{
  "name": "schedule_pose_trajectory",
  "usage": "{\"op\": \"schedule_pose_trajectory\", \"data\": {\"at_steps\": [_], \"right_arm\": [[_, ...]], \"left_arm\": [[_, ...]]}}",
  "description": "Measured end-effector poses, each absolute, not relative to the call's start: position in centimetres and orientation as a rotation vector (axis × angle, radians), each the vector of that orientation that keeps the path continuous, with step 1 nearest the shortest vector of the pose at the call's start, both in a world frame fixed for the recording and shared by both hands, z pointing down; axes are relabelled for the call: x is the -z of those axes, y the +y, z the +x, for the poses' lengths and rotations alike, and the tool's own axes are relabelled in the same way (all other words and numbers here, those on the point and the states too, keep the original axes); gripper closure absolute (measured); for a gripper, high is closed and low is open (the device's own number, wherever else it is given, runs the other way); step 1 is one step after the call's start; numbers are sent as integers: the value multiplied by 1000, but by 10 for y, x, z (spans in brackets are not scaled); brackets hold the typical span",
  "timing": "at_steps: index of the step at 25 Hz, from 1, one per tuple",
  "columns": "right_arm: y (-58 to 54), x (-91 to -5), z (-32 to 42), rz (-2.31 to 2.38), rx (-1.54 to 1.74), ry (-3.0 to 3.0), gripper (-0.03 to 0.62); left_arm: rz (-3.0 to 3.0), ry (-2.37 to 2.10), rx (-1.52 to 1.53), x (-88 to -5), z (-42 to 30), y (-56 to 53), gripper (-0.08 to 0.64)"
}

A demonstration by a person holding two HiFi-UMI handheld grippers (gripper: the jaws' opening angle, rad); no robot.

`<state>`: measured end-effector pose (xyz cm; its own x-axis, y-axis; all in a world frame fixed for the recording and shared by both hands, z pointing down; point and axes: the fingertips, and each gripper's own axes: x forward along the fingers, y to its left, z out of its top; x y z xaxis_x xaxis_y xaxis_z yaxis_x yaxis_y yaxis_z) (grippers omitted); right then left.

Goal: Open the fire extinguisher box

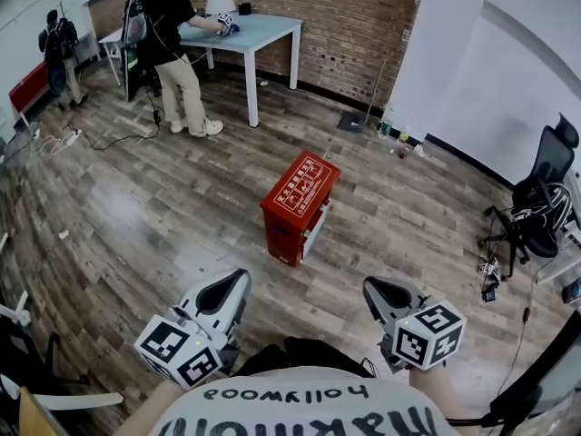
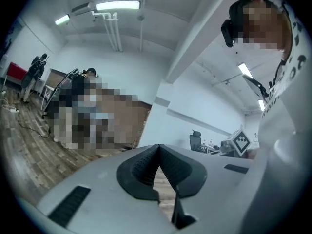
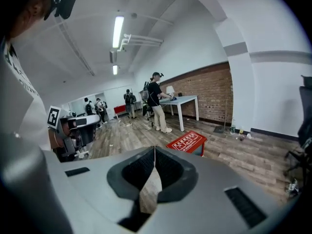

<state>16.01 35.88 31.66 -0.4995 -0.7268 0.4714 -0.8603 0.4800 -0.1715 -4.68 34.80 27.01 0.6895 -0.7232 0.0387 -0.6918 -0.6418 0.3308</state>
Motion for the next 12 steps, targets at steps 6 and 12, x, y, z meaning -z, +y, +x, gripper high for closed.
{"op": "schedule_pose_trajectory", "data": {"at_steps": [6, 12], "right_arm": [[341, -322, 154, 1263, -587, -2422, 580], [299, -341, 170, 1229, -598, -2365, 580]], "left_arm": [[2510, -1130, 62, -295, -48, 332, 554], [2411, -1184, 12, -314, -46, 301, 554]]}}
